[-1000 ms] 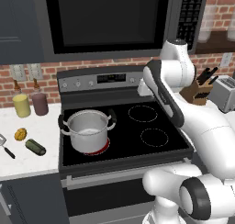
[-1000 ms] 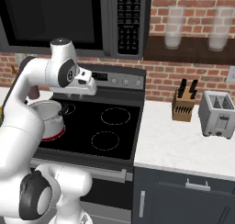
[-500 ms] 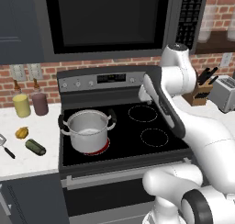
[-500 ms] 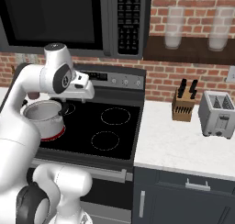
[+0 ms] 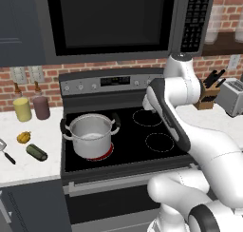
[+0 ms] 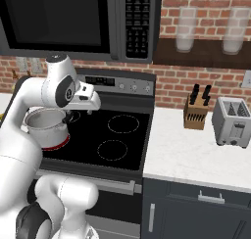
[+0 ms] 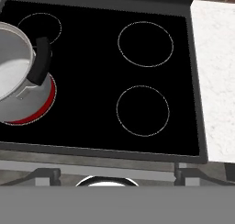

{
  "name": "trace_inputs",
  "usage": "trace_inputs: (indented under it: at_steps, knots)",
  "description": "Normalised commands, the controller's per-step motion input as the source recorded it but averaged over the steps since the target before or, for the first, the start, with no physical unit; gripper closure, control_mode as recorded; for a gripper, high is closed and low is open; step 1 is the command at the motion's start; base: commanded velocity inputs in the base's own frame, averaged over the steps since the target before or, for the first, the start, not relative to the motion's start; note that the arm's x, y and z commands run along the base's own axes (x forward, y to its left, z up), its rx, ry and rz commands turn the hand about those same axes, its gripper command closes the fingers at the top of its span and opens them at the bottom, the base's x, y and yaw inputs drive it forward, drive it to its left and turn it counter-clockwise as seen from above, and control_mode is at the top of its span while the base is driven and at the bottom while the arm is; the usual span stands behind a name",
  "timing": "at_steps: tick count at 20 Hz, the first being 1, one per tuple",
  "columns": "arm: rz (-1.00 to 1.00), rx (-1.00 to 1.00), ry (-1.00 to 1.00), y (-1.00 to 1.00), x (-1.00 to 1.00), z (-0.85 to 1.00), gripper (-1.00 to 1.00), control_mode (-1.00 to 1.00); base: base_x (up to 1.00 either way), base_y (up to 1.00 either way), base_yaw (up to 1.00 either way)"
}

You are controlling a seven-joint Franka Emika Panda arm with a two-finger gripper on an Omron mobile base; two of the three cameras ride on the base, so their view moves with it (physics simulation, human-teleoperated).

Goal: Put the squash and cucumber in the pot. Retrieve the spatula and lightly stir the vegetables in the pot.

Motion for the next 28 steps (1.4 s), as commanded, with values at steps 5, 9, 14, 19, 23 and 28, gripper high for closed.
trace_inputs:
  at_steps: [5,9,14,19,23,28]
  knots:
    - [0.00,0.00,0.00,0.00,0.00,0.00,-1.00,-1.00,0.00,0.00,0.00]
    - [0.00,0.00,0.00,0.00,-0.01,0.00,-1.00,-1.00,0.00,0.00,0.00]
    - [0.00,0.00,0.00,0.00,0.00,0.00,-1.00,1.00,-0.03,0.00,0.00]
    - [0.00,0.00,0.00,0.00,0.00,0.00,-1.00,1.00,-0.12,0.04,0.00]
    - [0.00,0.00,0.00,0.00,0.00,0.00,-1.00,1.00,-0.06,0.02,0.00]
    - [0.00,0.00,0.00,0.00,0.00,0.00,-1.00,1.00,-0.05,0.21,-0.01]
